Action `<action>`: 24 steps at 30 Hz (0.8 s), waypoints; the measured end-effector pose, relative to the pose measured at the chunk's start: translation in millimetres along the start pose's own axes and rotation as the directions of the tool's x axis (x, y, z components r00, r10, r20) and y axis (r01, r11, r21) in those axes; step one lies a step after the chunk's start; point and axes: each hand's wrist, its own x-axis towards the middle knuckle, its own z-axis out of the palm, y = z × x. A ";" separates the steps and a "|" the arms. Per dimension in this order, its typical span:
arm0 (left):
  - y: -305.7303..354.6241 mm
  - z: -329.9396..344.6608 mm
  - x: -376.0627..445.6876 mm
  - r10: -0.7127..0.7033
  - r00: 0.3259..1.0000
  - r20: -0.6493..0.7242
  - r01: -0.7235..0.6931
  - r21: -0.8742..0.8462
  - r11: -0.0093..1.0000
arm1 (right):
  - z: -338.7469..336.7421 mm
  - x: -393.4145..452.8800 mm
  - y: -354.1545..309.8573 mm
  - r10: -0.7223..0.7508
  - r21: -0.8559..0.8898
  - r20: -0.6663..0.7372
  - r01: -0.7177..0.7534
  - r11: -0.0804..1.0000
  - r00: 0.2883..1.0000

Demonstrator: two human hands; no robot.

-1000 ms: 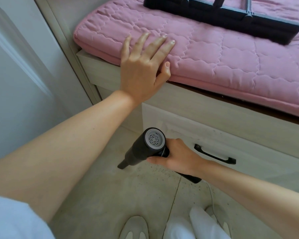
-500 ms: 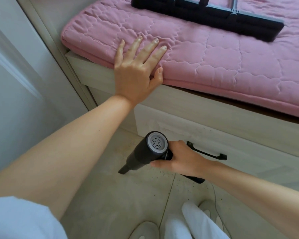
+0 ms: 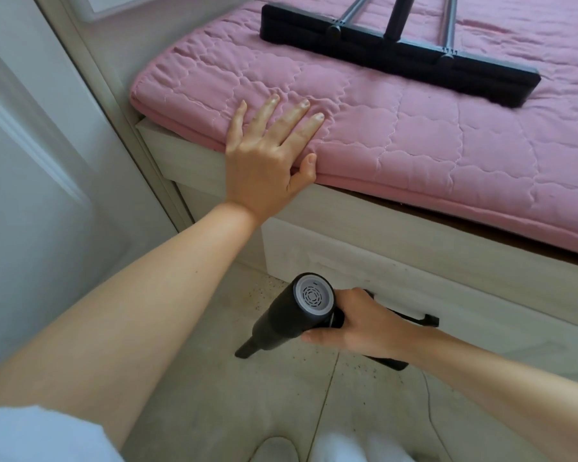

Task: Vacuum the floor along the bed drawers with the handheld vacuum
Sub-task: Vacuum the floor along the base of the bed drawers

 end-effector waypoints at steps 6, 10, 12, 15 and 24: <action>-1.2 8.4 -3.5 0.010 0.999 -0.046 -0.009 0.007 1.000 | 0.3 15.5 8.9 -0.007 -0.053 -0.111 0.001 0.999 0.994; -2.2 10.7 -4.0 0.015 0.998 -0.062 -0.015 0.010 1.000 | 2.7 14.6 13.7 -0.016 -0.042 -0.127 0.010 0.999 0.992; -2.0 10.7 -4.2 0.013 0.998 -0.066 -0.013 0.011 1.000 | 3.6 13.8 14.5 -0.009 -0.026 -0.112 0.006 1.000 0.994; -1.8 10.2 -3.9 0.011 0.998 -0.062 -0.011 0.013 1.000 | 7.3 15.0 13.3 0.002 -0.024 -0.105 -0.004 1.000 0.994; -1.8 8.8 -4.3 0.012 0.999 -0.044 -0.011 0.016 1.000 | 11.6 26.7 5.9 -0.023 -0.030 -0.202 0.018 0.999 0.979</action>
